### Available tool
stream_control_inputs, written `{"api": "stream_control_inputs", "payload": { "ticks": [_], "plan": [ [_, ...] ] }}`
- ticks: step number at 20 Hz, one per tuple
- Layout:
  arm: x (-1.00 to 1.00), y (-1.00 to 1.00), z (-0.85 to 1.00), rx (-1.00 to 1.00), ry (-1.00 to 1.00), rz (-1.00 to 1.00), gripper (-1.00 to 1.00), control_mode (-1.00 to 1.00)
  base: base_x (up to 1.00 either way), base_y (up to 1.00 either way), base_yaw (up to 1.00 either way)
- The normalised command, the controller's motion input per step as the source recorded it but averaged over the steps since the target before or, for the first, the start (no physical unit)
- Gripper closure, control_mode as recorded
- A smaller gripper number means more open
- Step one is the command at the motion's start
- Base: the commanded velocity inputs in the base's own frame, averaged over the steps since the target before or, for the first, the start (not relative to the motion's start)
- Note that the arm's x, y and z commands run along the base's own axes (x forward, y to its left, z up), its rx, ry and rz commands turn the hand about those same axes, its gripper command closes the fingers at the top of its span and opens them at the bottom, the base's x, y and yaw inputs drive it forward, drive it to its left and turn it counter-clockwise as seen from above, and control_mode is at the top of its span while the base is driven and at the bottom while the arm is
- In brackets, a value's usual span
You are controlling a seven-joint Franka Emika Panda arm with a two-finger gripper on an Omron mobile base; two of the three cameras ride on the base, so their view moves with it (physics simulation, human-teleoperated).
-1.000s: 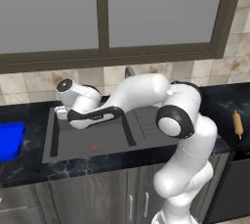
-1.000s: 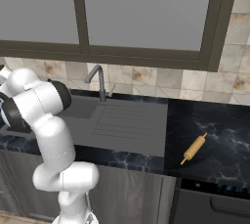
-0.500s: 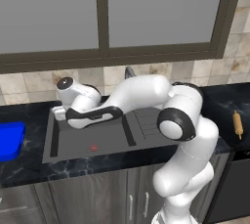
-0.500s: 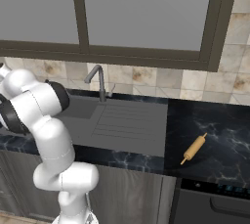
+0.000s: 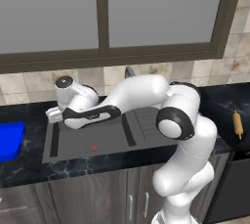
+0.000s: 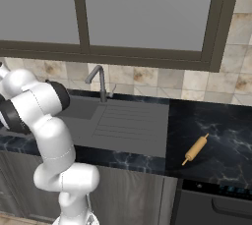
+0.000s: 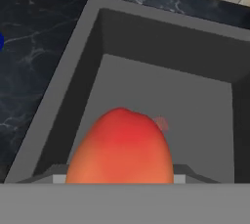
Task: Pick up all produce items and place them in the sink. Turn on the sink faucet to wash them. Then turn the sink off and put them in the tray.
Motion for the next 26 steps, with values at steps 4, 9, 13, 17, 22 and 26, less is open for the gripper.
{"api": "stream_control_inputs", "payload": {
  "ticks": [4,9,13,17,22,26],
  "plan": [
    [-0.03,0.37,0.00,0.00,0.00,0.29,1.00,-1.00,0.00,0.00,0.00],
    [-0.14,0.51,0.04,-0.01,0.01,0.30,1.00,-1.00,0.00,0.00,0.00],
    [-0.14,0.55,0.00,-0.02,0.03,0.27,1.00,-1.00,0.00,0.00,0.00],
    [-0.22,0.41,0.05,0.00,0.00,0.22,1.00,-1.00,0.00,0.00,0.00],
    [0.00,0.48,0.10,-0.03,0.07,0.16,1.00,-1.00,0.00,0.00,0.00],
    [0.00,0.29,-0.15,0.00,0.01,0.13,1.00,-1.00,0.00,0.00,0.00]
  ]
}}
